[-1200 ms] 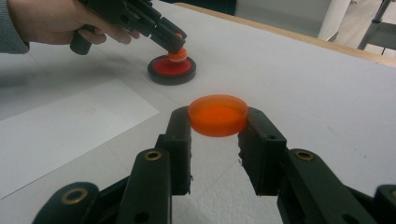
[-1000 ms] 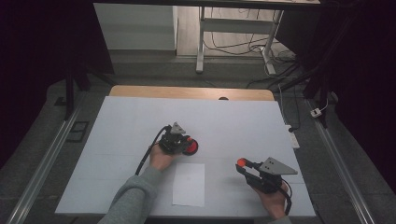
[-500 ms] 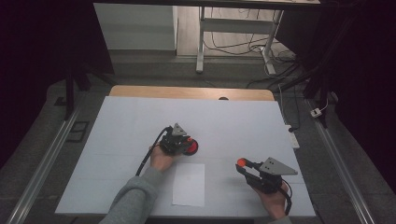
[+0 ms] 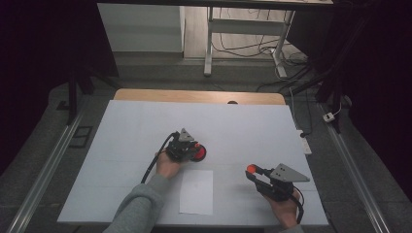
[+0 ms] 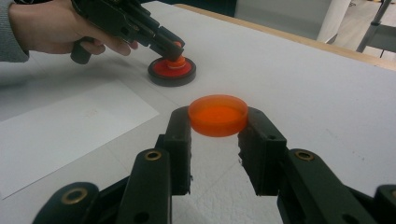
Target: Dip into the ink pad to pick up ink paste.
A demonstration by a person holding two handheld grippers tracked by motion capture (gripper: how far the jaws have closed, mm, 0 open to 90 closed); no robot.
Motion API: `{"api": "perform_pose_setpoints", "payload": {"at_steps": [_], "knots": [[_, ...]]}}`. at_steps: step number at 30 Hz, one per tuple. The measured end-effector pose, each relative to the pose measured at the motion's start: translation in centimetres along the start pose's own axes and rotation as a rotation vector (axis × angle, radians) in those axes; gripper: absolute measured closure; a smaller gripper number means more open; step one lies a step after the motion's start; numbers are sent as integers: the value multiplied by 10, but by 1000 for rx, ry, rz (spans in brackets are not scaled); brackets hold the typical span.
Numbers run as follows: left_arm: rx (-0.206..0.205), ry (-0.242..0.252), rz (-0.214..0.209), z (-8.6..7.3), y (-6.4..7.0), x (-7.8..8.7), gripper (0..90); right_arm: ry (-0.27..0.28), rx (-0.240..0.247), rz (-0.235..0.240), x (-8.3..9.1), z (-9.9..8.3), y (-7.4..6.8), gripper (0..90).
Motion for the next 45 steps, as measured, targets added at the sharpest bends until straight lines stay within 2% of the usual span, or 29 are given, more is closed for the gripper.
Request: {"api": "perform_pose_setpoints", "payload": {"at_steps": [15,16,18,19,21,24,26,28,33,37,43,45], "knots": [[7,-5,-13,2,-2,1,726,-2,-8,6,0,-1,0,645],[-3,8,-8,4,-1,4,725,-1,-11,7,0,-1,0,645],[30,90,-62,11,1,15,725,0,-16,8,0,-1,0,645],[24,100,-67,14,2,18,725,4,-19,9,0,-1,1,645],[16,103,-81,16,4,23,725,6,-23,10,0,0,1,645],[25,113,-108,17,5,29,724,5,-23,10,1,0,1,645],[21,112,-114,17,6,33,724,6,-22,10,1,0,1,645],[9,119,-101,17,6,38,723,5,-21,10,1,0,1,644],[14,142,-119,18,5,50,722,3,-20,7,1,0,2,644],[9,141,-135,16,5,57,722,4,-19,6,1,0,3,644],[-10,137,-106,13,7,65,722,1,-16,6,1,0,2,644],[-12,134,-115,12,7,66,722,1,-17,6,0,0,2,644]]}}
Point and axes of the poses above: each handheld gripper's, and its own axes: x roughly backward along the jaws, z roughly out of its top, y roughly to its right, the point moved 4 cm from there along -x, roughly forward along the jaws, and after that the axes turned 3 degrees about -z, right-handed, at the moved point
